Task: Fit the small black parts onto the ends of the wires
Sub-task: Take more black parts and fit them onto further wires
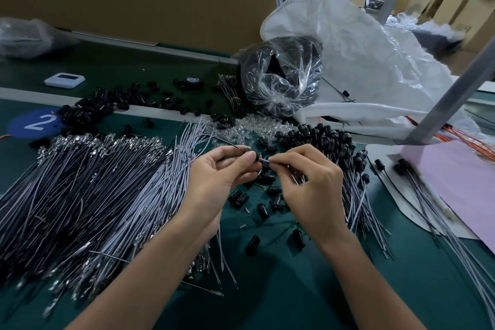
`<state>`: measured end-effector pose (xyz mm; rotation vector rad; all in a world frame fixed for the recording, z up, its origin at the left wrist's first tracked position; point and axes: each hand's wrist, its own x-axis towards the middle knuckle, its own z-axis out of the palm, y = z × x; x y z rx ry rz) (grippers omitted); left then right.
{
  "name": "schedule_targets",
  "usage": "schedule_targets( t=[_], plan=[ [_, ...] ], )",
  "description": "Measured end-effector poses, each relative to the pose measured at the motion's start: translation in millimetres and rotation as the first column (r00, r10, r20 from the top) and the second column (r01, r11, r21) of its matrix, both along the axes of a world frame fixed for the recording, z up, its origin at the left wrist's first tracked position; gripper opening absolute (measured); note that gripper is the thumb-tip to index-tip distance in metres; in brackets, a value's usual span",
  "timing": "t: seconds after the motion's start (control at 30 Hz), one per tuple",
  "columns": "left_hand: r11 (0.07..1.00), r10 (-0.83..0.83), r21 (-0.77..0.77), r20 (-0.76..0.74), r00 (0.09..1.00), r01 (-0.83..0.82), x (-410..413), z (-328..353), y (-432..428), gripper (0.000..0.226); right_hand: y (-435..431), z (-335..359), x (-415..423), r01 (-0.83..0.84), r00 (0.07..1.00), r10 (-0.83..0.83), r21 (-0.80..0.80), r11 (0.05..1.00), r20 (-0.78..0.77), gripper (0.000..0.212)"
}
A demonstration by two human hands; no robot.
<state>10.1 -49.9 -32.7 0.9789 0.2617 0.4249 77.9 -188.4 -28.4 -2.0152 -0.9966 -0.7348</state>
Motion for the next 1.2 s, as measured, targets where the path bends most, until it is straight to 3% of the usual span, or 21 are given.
schedule_targets(
  t=[0.2, 0.33, 0.5, 0.6, 0.77, 0.87, 1.03, 1.13, 1.2],
  plan=[
    [0.996, -0.019, 0.089, -0.012, 1.000, 0.020, -0.1, -4.1, -7.1, 0.031, 3.3, 0.1, -3.3, -0.024, 0.999, 0.025, 0.027, 0.999, -0.047, 0.012],
    [0.993, -0.024, 0.112, -0.028, 0.999, 0.027, -0.4, -4.6, -8.2, 0.032, 3.2, 1.7, -5.4, -0.045, 0.990, 0.049, 0.035, 0.998, -0.133, 0.027],
    [0.996, -0.049, 0.078, -0.003, 0.999, 0.049, -0.2, -4.2, -9.9, 0.033, 3.5, 1.6, -6.9, -0.053, 0.996, 0.052, -0.017, 0.998, -0.076, 0.023],
    [0.998, -0.003, 0.057, -0.021, 1.000, 0.004, 0.3, -3.7, -9.7, 0.028, 4.7, -0.2, -9.0, -0.041, 0.997, 0.041, -0.008, 0.999, -0.061, 0.018],
    [0.988, 0.035, 0.150, -0.018, 0.999, -0.032, -0.4, -1.7, -9.1, 0.021, 5.7, -0.8, -7.4, -0.021, 0.995, 0.018, -0.023, 1.000, -0.096, 0.014],
    [0.976, 0.165, 0.146, -0.007, 0.986, -0.162, -1.6, 3.2, 0.7, 0.017, 1.9, 0.9, -3.3, -0.058, 0.979, 0.046, -0.056, 0.997, -0.199, 0.013],
    [0.930, 0.361, -0.065, 0.001, 0.932, -0.361, -7.0, 9.9, 27.5, 0.012, -7.7, 9.5, 8.0, -0.105, 0.902, 0.137, 0.100, 0.989, -0.410, 0.015],
    [0.937, 0.332, -0.110, -0.013, 0.943, -0.331, -6.4, 9.5, 28.1, 0.013, -10.6, 13.4, 9.6, -0.136, 0.779, 0.273, 0.273, 0.952, -0.565, 0.016],
    [0.959, 0.249, -0.134, -0.009, 0.968, -0.248, -7.6, 10.4, 28.2, 0.016, -14.4, 16.9, 11.5, -0.134, 0.664, 0.422, 0.457, 0.879, -0.618, 0.016]
  ],
)
